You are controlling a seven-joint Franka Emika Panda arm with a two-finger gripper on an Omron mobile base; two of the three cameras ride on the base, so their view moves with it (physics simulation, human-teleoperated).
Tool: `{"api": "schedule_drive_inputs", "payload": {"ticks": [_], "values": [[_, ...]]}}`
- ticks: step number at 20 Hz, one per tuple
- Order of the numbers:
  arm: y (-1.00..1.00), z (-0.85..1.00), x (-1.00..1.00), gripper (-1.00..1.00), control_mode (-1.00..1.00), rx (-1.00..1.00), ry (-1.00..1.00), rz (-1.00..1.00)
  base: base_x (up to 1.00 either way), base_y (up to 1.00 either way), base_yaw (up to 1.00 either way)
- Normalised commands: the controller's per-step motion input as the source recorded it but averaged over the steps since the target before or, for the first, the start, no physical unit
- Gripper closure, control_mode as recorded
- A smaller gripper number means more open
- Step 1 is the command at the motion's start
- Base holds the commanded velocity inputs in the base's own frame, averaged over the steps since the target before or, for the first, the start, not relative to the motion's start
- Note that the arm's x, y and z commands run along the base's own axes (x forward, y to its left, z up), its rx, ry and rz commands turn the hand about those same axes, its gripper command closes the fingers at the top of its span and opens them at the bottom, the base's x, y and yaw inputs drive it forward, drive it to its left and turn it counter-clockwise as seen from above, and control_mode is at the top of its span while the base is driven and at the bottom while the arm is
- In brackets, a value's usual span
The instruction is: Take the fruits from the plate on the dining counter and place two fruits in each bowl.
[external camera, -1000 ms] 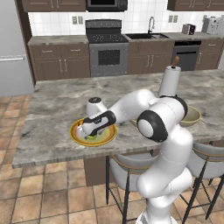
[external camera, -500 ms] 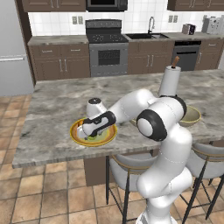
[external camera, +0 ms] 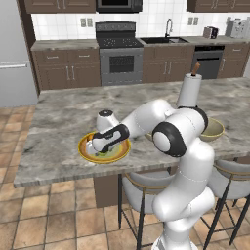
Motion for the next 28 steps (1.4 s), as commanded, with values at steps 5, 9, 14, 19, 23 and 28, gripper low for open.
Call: {"api": "schedule_drive_inputs", "payload": {"ticks": [5,9,14,19,23,28], "values": [[0.00,0.00,0.00,1.00,-1.00,0.00,0.00,0.00,0.00,0.00,0.00],[0.00,0.00,0.00,1.00,-1.00,0.00,0.00,0.00,0.00,0.00,0.00],[-0.15,0.09,-0.19,1.00,-1.00,-0.04,-0.02,-0.05,0.00,0.00,0.00],[-0.45,0.45,-0.33,1.00,-1.00,-0.05,-0.15,-0.06,0.00,0.00,0.00],[-0.61,0.70,0.00,1.00,-1.00,-0.01,-0.13,-0.06,0.00,0.00,0.00],[-0.87,0.83,0.00,1.00,-1.00,0.00,-0.10,-0.09,0.00,0.00,0.00]]}}
